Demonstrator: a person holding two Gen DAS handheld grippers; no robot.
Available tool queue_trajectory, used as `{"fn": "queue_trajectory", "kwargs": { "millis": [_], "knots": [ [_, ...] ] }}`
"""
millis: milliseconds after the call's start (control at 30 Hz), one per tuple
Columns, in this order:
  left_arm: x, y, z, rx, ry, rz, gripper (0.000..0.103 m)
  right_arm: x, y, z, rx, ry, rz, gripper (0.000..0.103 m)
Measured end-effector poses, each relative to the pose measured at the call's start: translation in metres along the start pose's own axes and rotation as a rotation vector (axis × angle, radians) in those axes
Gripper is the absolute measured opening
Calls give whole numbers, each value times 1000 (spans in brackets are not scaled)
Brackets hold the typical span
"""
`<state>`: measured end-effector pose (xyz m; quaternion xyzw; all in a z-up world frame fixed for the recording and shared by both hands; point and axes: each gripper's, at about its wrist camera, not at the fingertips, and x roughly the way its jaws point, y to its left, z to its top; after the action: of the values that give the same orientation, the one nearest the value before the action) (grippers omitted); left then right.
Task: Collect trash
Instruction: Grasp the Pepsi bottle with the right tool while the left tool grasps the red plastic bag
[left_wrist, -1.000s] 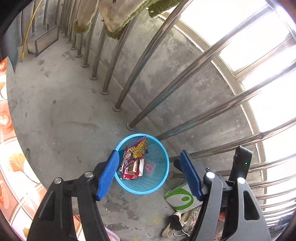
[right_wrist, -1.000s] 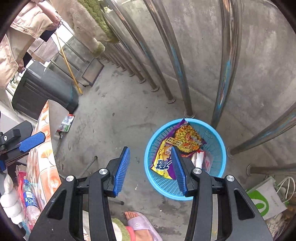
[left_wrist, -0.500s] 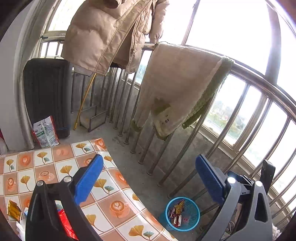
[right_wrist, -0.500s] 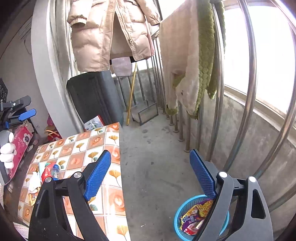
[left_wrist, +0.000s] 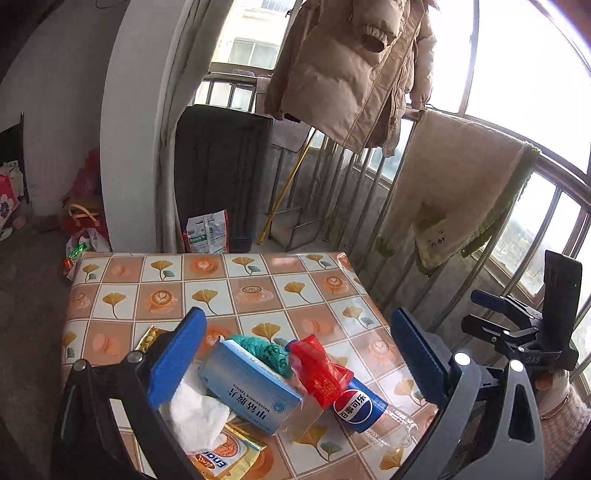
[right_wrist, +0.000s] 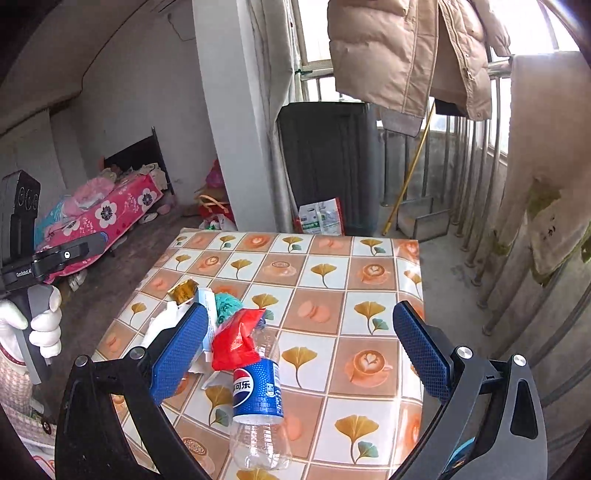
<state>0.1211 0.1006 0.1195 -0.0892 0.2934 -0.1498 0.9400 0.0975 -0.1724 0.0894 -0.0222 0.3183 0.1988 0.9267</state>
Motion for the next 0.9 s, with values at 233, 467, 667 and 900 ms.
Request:
{"fn": "queue_trajectory", "kwargs": {
  "millis": [233, 467, 667, 900],
  "knots": [
    [17, 15, -54, -73, 54, -61, 93, 52, 28, -29, 67, 188, 61, 90],
    [55, 6, -82, -111, 145, -174, 68, 81, 33, -57, 92, 358, 83, 87],
    [78, -1, -86, -104, 188, -247, 48, 105, 33, -74, 107, 478, 95, 83],
    [109, 0, -73, -147, 254, -301, 46, 121, 28, -83, 124, 533, 115, 79]
  ]
}}
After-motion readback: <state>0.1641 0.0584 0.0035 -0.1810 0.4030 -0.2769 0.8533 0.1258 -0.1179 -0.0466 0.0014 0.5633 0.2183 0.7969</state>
